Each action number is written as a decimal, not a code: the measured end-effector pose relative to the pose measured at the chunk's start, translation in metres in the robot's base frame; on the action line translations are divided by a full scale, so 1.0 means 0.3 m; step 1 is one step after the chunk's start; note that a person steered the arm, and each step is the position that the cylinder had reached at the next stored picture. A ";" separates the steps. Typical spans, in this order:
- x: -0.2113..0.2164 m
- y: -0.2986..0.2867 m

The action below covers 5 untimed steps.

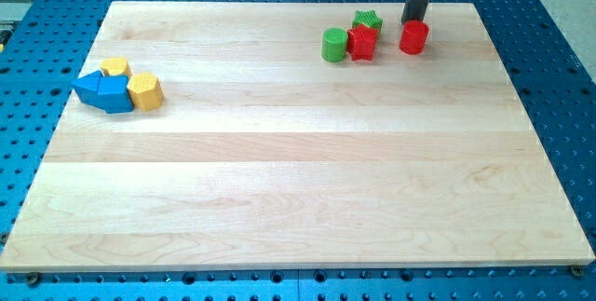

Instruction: Place the red star green blocks in a diagonal line with the red circle

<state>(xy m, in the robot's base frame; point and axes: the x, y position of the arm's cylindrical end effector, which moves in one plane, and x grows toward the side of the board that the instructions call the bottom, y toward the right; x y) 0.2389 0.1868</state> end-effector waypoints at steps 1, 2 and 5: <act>0.000 -0.001; 0.000 -0.002; 0.356 -0.543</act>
<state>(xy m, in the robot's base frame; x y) 0.3456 0.0238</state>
